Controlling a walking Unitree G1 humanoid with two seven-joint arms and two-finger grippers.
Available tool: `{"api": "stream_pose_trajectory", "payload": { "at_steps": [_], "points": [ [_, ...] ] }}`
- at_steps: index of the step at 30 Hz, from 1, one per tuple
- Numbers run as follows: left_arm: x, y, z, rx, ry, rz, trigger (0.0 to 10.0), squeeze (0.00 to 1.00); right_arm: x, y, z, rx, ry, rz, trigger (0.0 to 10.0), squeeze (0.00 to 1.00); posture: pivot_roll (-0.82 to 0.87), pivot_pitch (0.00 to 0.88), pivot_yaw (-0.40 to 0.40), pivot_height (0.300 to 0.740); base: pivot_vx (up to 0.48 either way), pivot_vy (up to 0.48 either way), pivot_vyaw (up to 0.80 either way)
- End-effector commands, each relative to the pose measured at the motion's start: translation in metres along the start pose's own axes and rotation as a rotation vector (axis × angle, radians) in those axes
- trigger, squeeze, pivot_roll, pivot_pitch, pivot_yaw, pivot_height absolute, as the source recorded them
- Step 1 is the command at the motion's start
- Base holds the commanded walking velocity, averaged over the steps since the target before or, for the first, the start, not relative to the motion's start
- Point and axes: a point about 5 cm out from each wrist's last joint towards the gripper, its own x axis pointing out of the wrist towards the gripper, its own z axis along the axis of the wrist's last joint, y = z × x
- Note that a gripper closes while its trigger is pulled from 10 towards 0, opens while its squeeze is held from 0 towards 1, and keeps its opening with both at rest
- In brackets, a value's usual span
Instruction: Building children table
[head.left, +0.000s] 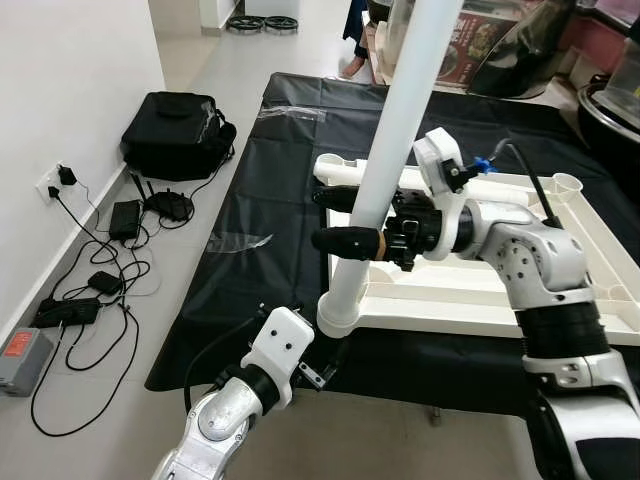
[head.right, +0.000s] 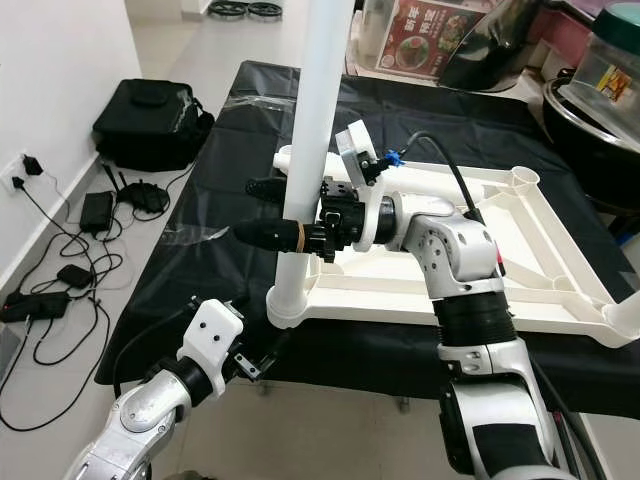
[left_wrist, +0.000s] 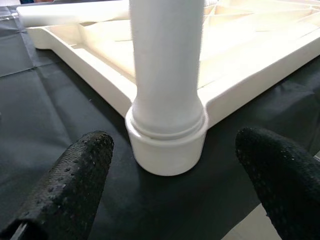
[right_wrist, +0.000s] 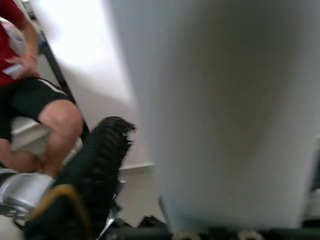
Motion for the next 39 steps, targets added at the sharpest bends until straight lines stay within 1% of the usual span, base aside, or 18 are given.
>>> {"api": "stream_pose_trajectory", "payload": {
  "at_steps": [1, 7, 9, 11, 14, 15, 16, 17, 18, 19, 21, 22, 24, 34, 35, 36, 38, 39],
  "points": [
    [0.001, -0.002, -0.001, -0.001, 0.009, 0.001, 10.0, 0.0, 0.006, 0.0, 0.001, -0.015, 0.011, 0.036, 0.0, 0.0, 0.12, 0.081, -0.122, 0.74, 0.0, 0.0, 0.0],
    [0.0, -0.001, -0.001, -0.002, 0.008, 0.004, 10.0, 0.0, 0.006, -0.003, 0.001, -0.021, 0.002, 0.016, 0.0, 0.0, 0.12, 0.085, -0.117, 0.74, 0.0, 0.0, 0.0],
    [0.0, 0.0, 0.0, 0.0, 0.007, 0.005, 10.0, 0.0, 0.003, -0.011, 0.002, -0.035, -0.008, -0.084, 0.0, 0.0, 0.12, 0.086, -0.119, 0.74, 0.0, 0.0, 0.0],
    [0.0, 0.0, -0.001, 0.001, 0.008, 0.005, 10.0, 0.0, 0.001, -0.032, 0.001, -0.059, -0.022, -0.38, 0.0, 0.0, 0.12, 0.085, -0.114, 0.74, 0.0, 0.0, 0.0],
    [0.0, 0.0, -0.001, 0.001, 0.008, 0.005, 10.0, 0.0, 0.001, -0.032, 0.001, -0.059, -0.022, -0.38, 0.0, 0.0, 0.12, 0.085, -0.114, 0.74, 0.0, 0.0, 0.0],
    [0.0, 0.0, -0.001, 0.001, 0.008, 0.005, 10.0, 0.0, 0.0, -0.04, 0.001, -0.07, -0.028, -0.49, 0.0, 0.0, 0.12, 0.085, -0.114, 0.74, 0.0, 0.0, 0.0],
    [0.0, 0.0, -0.001, 0.002, 0.009, 0.005, 10.0, 0.0, -0.01, -0.056, -0.006, -0.039, -0.031, -0.768, 0.0, 0.0, 0.12, 0.077, -0.115, 0.74, 0.0, 0.0, 0.0],
    [0.0, 0.0, -0.001, 0.002, 0.009, 0.005, 10.0, 0.0, -0.01, -0.056, -0.006, -0.039, -0.031, -0.768, 0.0, 0.0, 0.12, 0.077, -0.115, 0.74, 0.0, 0.0, 0.0],
    [0.0, 0.0, -0.001, 0.004, 0.01, 0.004, 10.0, 0.0, -0.025, -0.066, -0.016, -0.032, -0.008, -1.067, 0.0, 0.0, 0.12, 0.074, -0.114, 0.74, 0.0, 0.0, 0.0],
    [0.0, 0.0, -0.001, 0.004, 0.01, 0.004, 10.0, 0.0, -0.025, -0.066, -0.016, -0.032, -0.008, -1.067, 0.0, 0.0, 0.12, 0.074, -0.114, 0.74, 0.0, 0.0, 0.0],
    [-0.001, 0.001, -0.002, 0.008, 0.013, 0.001, 10.0, 0.0, -0.05, -0.071, -0.03, -0.016, 0.037, -1.444, 0.0, 0.0, 0.12, 0.068, -0.107, 0.74, 0.0, 0.0, 0.0],
    [-0.001, 0.001, -0.002, 0.008, 0.013, 0.001, 10.0, 0.0, -0.05, -0.071, -0.03, -0.016, 0.037, -1.444, 0.0, 0.0, 0.12, 0.068, -0.107, 0.74, 0.0, 0.0, 0.0],
    [0.0, 0.0, -0.003, 0.015, 0.017, -0.005, 10.0, 0.0, -0.058, -0.058, -0.038, 0.007, 0.04, -1.686, 0.0, 0.0, 0.12, 0.058, -0.105, 0.74, 0.0, 0.0, 0.0],
    [-0.001, -0.002, -0.005, 0.019, 0.022, -0.008, 10.0, 0.0, -0.032, -0.045, -0.037, 0.062, -0.006, -1.721, 0.8, 0.0, 0.12, 0.048, -0.108, 0.74, 0.0, 0.0, 0.0],
    [-0.001, -0.002, -0.006, 0.02, 0.024, -0.01, 10.0, 0.0, -0.019, -0.045, -0.037, 0.092, -0.016, -1.648, 10.0, 0.0, 0.12, 0.041, -0.108, 0.74, 0.0, 0.0, 0.0],
    [-0.001, -0.003, -0.006, 0.019, 0.026, -0.013, 10.0, 0.0, -0.001, -0.047, -0.035, 0.117, -0.038, -1.511, 10.0, 0.0, 0.12, 0.037, -0.109, 0.74, 0.0, 0.0, 0.0],
    [-0.001, -0.003, -0.006, 0.019, 0.026, -0.013, 10.0, 0.0, -0.001, -0.047, -0.035, 0.117, -0.038, -1.511, 10.0, 0.0, 0.12, 0.037, -0.109, 0.74, 0.0, 0.0, 0.0],
    [-0.001, -0.004, -0.006, 0.018, 0.026, -0.015, 10.0, 0.0, 0.013, -0.048, -0.031, 0.117, -0.068, -1.403, 10.0, 0.22, 0.12, 0.039, -0.109, 0.74, 0.0, 0.0, 0.0]
  ]
}}
